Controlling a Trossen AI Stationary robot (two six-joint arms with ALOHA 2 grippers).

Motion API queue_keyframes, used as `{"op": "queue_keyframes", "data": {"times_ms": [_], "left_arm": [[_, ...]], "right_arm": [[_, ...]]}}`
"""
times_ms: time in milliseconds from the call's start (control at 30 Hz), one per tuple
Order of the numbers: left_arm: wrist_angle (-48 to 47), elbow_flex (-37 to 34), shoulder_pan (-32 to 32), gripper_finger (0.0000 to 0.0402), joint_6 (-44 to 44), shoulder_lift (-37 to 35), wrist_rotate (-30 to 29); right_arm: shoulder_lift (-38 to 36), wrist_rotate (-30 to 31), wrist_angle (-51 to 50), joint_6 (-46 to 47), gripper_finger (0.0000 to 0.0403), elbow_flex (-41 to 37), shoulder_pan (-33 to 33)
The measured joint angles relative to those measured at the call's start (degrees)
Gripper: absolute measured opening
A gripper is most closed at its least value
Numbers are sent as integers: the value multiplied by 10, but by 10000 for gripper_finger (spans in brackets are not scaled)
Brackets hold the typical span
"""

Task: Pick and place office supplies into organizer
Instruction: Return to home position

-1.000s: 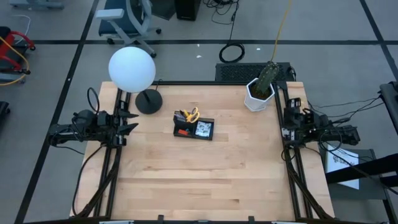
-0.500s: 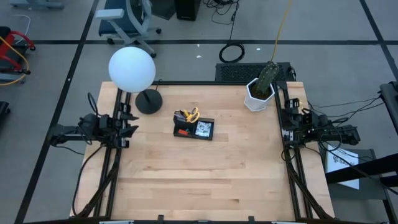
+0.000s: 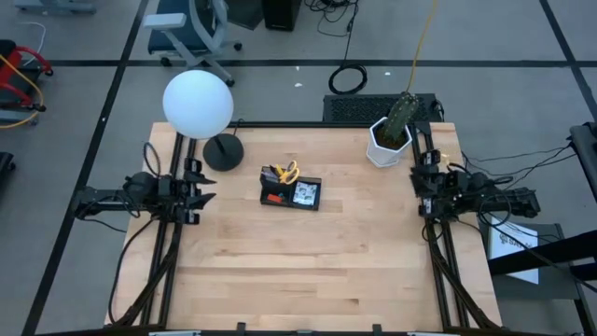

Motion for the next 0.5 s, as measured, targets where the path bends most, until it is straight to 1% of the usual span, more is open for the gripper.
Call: {"op": "queue_keyframes", "data": {"times_ms": [100,300,500], "left_arm": [[-43,0,0,152,12,0,0],[-99,0,0,152,18,0,-7],[-137,0,0,152,21,0,-31]], "right_arm": [[0,2,-50,-1,75,0,0],[0,58,-146,2,75,0,0],[0,60,-249,-23,75,0,0]]}}
